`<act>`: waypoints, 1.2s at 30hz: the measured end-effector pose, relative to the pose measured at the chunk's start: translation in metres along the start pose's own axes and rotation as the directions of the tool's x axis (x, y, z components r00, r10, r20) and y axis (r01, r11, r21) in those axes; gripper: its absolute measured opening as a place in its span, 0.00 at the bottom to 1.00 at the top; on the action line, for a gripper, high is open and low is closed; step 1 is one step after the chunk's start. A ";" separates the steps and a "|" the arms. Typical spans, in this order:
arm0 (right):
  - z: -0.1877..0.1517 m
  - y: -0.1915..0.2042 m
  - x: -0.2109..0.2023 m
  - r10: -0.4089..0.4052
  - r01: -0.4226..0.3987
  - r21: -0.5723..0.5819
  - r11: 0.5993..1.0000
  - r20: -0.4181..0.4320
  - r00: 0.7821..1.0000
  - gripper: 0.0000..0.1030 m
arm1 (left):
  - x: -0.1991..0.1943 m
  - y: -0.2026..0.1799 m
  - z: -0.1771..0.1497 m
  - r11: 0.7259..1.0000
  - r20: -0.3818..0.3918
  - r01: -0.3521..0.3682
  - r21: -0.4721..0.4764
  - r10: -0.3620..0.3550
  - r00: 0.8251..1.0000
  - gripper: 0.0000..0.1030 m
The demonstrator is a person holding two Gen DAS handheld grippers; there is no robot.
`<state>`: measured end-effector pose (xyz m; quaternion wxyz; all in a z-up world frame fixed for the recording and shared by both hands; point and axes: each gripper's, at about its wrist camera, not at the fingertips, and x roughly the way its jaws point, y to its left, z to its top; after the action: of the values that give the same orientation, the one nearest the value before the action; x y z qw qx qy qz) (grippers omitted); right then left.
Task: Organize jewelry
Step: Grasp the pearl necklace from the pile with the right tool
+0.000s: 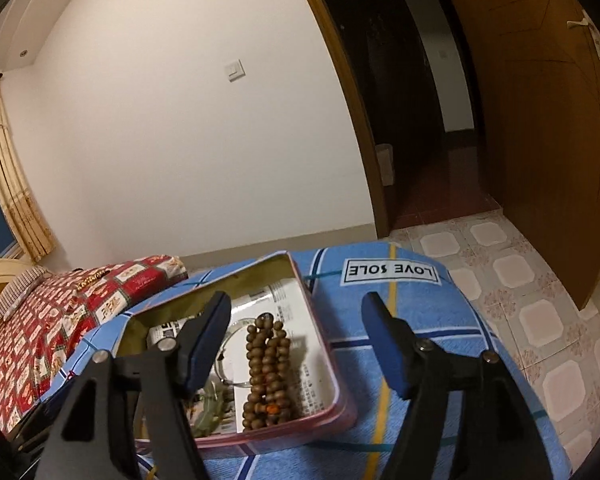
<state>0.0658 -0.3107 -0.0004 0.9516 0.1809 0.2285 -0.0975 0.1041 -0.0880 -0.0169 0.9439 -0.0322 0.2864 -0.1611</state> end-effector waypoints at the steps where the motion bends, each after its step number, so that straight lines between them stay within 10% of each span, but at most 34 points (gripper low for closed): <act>1: 0.000 0.002 0.000 -0.003 0.003 -0.010 1.000 0.004 1.000 0.69 | -0.003 0.000 -0.001 1.000 0.005 -0.012 0.004 0.012 1.000 0.63; 24: -0.036 0.041 -0.031 -0.041 0.044 -0.114 0.992 0.028 0.999 0.69 | -0.049 0.025 -0.030 0.996 -0.025 -0.086 0.006 0.086 0.996 0.63; 36: -0.055 0.071 -0.045 0.030 -0.028 -0.201 0.979 0.008 1.000 0.69 | -0.091 0.098 -0.037 0.975 -0.043 -0.212 -0.070 0.209 0.977 0.63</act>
<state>0.0229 -0.2190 -0.0037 0.9676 0.0864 0.2294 -0.0610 0.0400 0.0348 -0.0139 0.9487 -0.0337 0.3105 -0.0500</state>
